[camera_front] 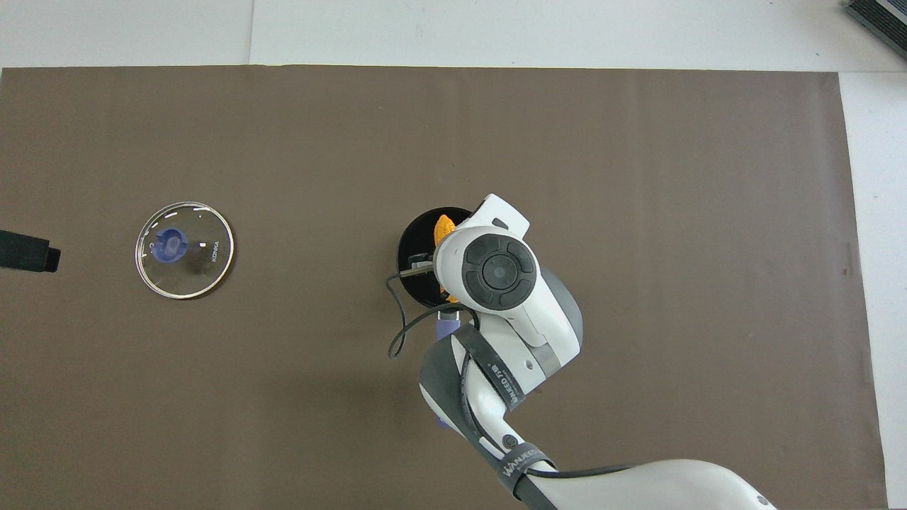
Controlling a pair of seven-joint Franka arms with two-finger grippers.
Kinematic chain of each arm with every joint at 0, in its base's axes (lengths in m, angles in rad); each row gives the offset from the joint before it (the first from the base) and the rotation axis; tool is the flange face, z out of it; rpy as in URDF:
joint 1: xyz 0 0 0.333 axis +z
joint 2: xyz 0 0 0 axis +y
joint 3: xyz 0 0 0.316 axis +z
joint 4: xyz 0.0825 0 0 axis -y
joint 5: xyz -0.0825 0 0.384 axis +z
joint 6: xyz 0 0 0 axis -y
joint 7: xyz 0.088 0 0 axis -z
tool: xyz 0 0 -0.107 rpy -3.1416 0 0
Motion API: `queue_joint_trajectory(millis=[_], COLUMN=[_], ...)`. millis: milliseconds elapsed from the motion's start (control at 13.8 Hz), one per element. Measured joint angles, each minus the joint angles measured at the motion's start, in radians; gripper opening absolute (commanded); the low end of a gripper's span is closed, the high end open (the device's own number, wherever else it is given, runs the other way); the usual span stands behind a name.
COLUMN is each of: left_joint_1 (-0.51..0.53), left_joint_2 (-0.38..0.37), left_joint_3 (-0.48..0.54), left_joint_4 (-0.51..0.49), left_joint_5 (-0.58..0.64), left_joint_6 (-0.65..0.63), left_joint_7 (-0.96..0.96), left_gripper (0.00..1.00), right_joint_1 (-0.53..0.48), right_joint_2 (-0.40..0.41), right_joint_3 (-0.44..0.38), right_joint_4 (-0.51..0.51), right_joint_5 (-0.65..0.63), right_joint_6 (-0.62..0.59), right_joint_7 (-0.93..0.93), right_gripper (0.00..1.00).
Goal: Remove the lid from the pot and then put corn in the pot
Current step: 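Lower the corn into the pot and open the right gripper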
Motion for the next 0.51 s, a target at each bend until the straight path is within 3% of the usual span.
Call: queue_joint_trajectory(millis=[505], left_joint_1=[0.0], left_joint_2=[0.0], left_joint_3=[0.0], left_joint_4=[0.0], left_joint_5=[0.0], left_joint_6=[0.0], left_joint_7=[0.0], left_gripper=[1.0], right_joint_1=[0.003], right_joint_2=[0.035], right_joint_3=[0.004], right_joint_4=[-0.001], right_joint_5=[0.0], right_joint_6=[0.041], right_joint_7=[0.0], right_gripper=[0.0])
